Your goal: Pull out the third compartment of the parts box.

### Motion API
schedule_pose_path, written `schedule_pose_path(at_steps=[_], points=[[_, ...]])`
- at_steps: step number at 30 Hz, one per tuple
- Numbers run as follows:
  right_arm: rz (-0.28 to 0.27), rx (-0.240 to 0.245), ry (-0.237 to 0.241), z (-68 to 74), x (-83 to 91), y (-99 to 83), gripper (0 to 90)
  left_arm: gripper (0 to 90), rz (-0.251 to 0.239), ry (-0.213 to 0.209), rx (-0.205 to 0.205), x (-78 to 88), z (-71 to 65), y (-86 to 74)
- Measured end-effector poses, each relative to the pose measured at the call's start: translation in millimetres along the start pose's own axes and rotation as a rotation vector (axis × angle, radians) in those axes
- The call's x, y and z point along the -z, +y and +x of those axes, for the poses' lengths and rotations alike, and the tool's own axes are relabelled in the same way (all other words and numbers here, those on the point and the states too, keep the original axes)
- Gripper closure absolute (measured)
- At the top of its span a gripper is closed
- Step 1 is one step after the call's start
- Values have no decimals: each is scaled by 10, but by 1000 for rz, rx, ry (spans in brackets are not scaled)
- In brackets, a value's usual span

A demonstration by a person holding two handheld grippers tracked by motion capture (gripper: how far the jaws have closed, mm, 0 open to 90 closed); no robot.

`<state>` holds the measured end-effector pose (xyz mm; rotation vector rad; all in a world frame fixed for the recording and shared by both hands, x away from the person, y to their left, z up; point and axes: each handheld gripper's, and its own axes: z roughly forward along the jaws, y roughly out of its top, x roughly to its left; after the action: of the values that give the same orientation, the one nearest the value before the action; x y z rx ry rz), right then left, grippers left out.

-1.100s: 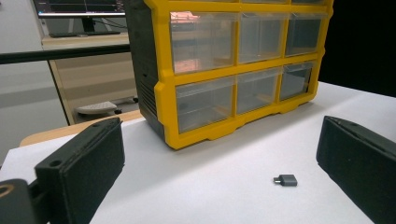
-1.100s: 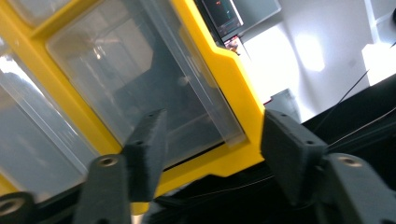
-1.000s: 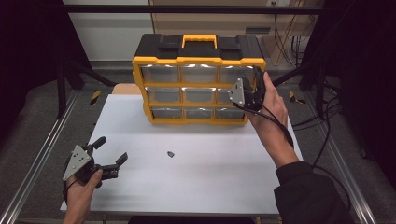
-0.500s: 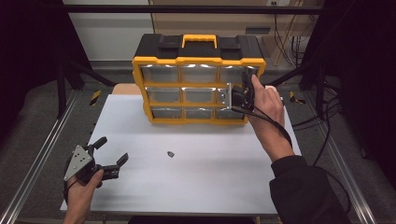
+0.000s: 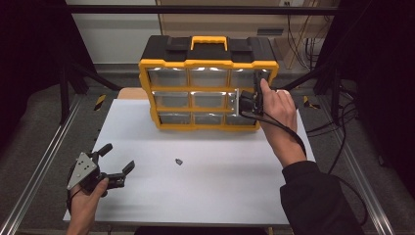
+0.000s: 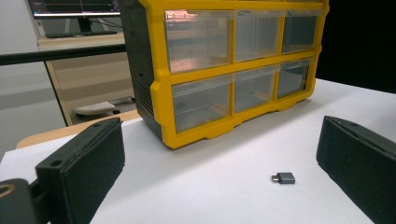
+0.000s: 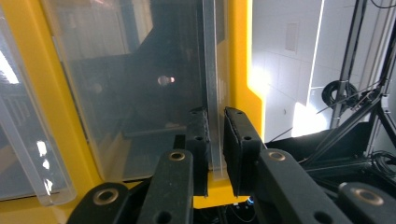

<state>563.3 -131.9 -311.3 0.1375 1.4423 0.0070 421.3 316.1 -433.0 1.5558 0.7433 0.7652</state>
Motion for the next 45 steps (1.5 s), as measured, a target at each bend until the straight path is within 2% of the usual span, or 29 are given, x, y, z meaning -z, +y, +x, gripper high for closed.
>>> schedule_pose_path(at_steps=[2, 5, 7, 11, 25, 40, 45], points=[[2, 18, -27, 25, -12, 8, 825, 8, 0, 1, 2, 1, 3, -1], [0, 30, -41, 39, -16, 7, 828, 9, -1, 2, 2, 3, 4, -1], [4, 21, -44, 44, -5, 14, 838, 9, -3, 2, 4, 5, 5, -1], [-1, 12, -25, 23, 13, 12, 847, 8, -2, 3, 5, 3, 7, -2], [-19, 23, -26, -4, 183, 6, 845, 8, -3, 6, 5, 3, 6, -2], [-28, -21, -17, -47, 458, -19, 841, 9, -7, 11, 2, 9, 3, 3], [-28, -19, -10, -60, 519, -30, 841, 11, -14, 19, -6, 22, 4, 13]])
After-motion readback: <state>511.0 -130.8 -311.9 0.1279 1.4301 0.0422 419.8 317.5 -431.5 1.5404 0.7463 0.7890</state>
